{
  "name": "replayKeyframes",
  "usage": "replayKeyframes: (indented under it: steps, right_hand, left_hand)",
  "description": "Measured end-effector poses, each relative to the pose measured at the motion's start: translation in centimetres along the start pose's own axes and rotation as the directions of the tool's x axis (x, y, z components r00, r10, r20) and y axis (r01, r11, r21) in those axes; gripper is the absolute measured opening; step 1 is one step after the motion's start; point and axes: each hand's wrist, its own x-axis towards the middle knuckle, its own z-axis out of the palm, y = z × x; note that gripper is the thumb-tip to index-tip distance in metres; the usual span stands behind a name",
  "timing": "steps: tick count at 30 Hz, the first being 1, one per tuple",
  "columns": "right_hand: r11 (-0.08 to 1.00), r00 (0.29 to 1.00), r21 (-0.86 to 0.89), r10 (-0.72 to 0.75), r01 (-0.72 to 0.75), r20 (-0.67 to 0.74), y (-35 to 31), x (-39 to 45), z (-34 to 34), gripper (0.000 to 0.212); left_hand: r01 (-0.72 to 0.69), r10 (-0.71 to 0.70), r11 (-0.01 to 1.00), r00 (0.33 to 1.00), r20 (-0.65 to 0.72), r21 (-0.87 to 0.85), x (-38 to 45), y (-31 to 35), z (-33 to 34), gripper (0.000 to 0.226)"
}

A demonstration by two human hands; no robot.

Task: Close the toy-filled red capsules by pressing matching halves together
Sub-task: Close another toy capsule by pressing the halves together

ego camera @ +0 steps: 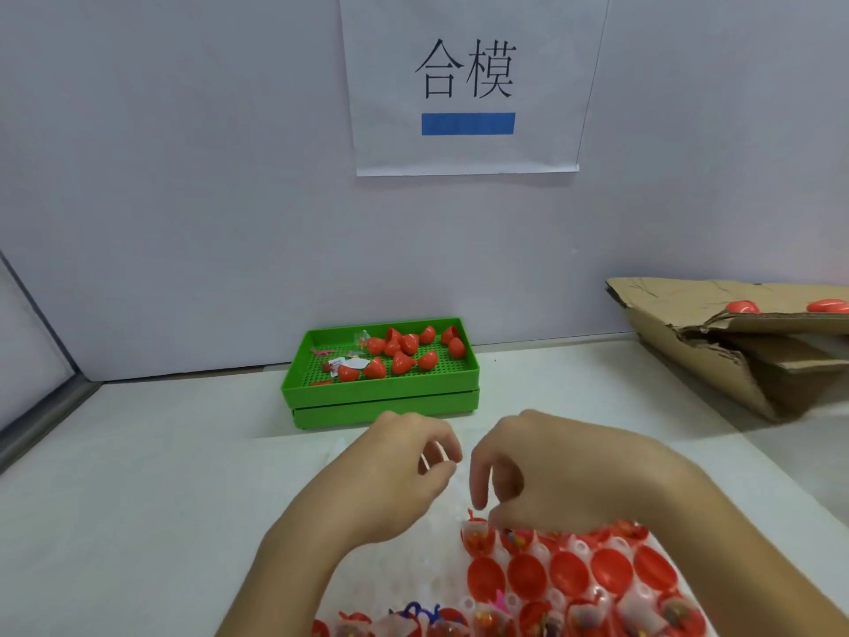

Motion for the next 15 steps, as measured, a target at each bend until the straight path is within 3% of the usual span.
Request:
replayKeyframes:
  steps: [7,13,15]
  right_hand:
    - [0.995,0.998,-0.089,0.052,-0.048,0.045,-1.8,0.3,1.6,0.008]
    - [0.949,0.998,-0.308,0.066,-0.067,-0.012,-3.3,0.3,2.4,0.003]
    - [0.926,0.998,-0.373,0.054,-0.064,-0.039,-3.6,0.4,2.7,0.013]
  left_hand:
    - [0.009,-0.010,1.000,0.999,0.045,0.022,0.0,-0.4,0.0,0.014]
    - [-0.001,0.000,1.000,0.999,0.038,0.017,0.0,-0.5,-0.3,0.012]
    - [0.000,-0.001,1.000,0.999,0.037,0.015,0.0,-0.5,-0.3,0.012]
